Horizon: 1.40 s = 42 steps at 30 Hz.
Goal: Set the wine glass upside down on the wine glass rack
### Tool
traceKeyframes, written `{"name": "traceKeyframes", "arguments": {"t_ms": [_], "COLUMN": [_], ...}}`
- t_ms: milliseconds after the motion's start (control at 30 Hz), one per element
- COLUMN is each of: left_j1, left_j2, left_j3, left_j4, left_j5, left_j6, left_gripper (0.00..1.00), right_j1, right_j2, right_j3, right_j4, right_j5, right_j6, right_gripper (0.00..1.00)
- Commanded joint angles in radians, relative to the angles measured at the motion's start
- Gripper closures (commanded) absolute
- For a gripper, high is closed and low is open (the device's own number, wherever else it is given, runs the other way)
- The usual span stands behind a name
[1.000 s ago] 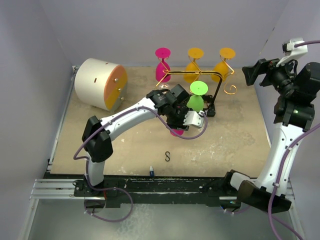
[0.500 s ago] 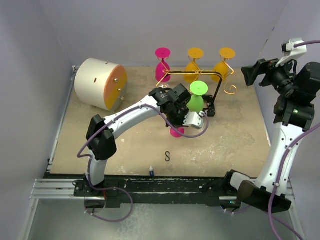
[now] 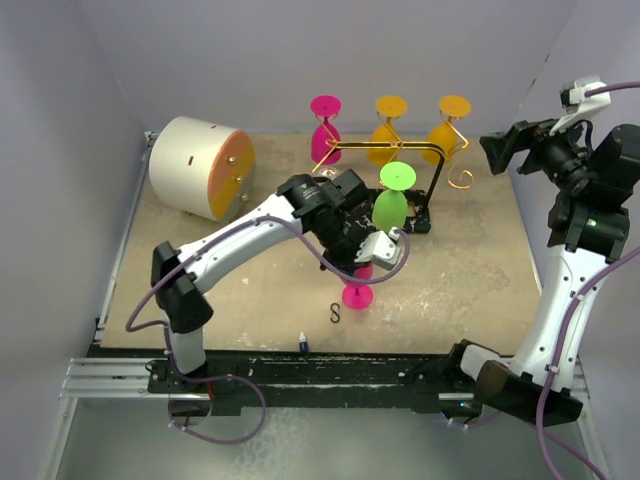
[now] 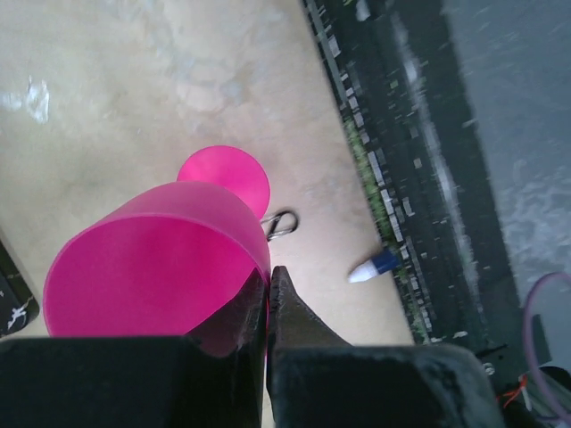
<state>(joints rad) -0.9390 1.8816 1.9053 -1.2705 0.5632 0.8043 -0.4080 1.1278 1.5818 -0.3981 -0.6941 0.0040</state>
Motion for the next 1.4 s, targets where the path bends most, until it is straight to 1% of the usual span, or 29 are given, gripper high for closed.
{"name": "traceKeyframes", "arguments": {"t_ms": [0, 100, 233, 333, 433, 600, 667, 767, 900, 1033, 1133, 1267, 1367], "left_j1": [-0.03, -0.033, -0.032, -0.031, -0.028, -0.025, -0.021, -0.006, 0.0, 0.001, 0.002, 0.002, 0.002], "left_j2": [-0.18, -0.233, -0.307, -0.358, -0.385, -0.425, -0.42, -0.41, -0.387, -0.344, -0.303, -0.264, -0.244], "left_j3": [-0.031, -0.017, 0.014, 0.042, 0.09, 0.156, 0.192, 0.245, 0.324, 0.425, 0.486, 0.544, 0.562], "left_j4": [-0.005, -0.005, 0.045, 0.106, 0.151, 0.263, 0.305, 0.375, 0.438, 0.499, 0.535, 0.559, 0.564], "left_j5": [0.203, 0.251, 0.309, 0.307, 0.268, 0.145, 0.063, -0.09, -0.285, -0.42, -0.463, -0.467, -0.466], "left_j6": [-0.046, -0.061, -0.111, -0.172, -0.23, -0.313, -0.352, -0.407, -0.435, -0.446, -0.45, -0.452, -0.452], "left_gripper": [1.0, 1.0, 1.0, 1.0, 1.0, 1.0, 1.0, 1.0, 1.0, 1.0, 1.0, 1.0, 1.0], "right_j1": [-0.007, -0.009, -0.015, -0.017, -0.018, -0.018, -0.019, -0.018, -0.001, 0.076, 0.132, 0.188, 0.227], "right_j2": [0.004, 0.017, 0.016, -0.006, -0.025, 0.005, 0.004, 0.012, 0.041, 0.053, 0.06, 0.095, 0.115], "right_j3": [0.035, 0.071, 0.093, 0.074, 0.057, 0.083, 0.074, 0.092, 0.116, 0.11, 0.1, 0.118, 0.116], "right_j4": [0.033, 0.02, -0.007, 0.006, 0.065, 0.143, 0.185, 0.187, 0.163, 0.156, 0.174, 0.198, 0.276], "right_j5": [-0.219, -0.343, -0.418, -0.45, -0.463, -0.46, -0.454, -0.425, -0.438, -0.406, -0.366, -0.351, -0.335], "right_j6": [-0.026, -0.025, -0.051, -0.061, 0.005, 0.175, 0.247, 0.317, 0.381, 0.394, 0.4, 0.414, 0.425], "right_gripper": [0.0, 0.0, 0.0, 0.0, 0.0, 0.01, 0.03, 0.06, 0.1, 0.13, 0.15, 0.18, 0.19]}}
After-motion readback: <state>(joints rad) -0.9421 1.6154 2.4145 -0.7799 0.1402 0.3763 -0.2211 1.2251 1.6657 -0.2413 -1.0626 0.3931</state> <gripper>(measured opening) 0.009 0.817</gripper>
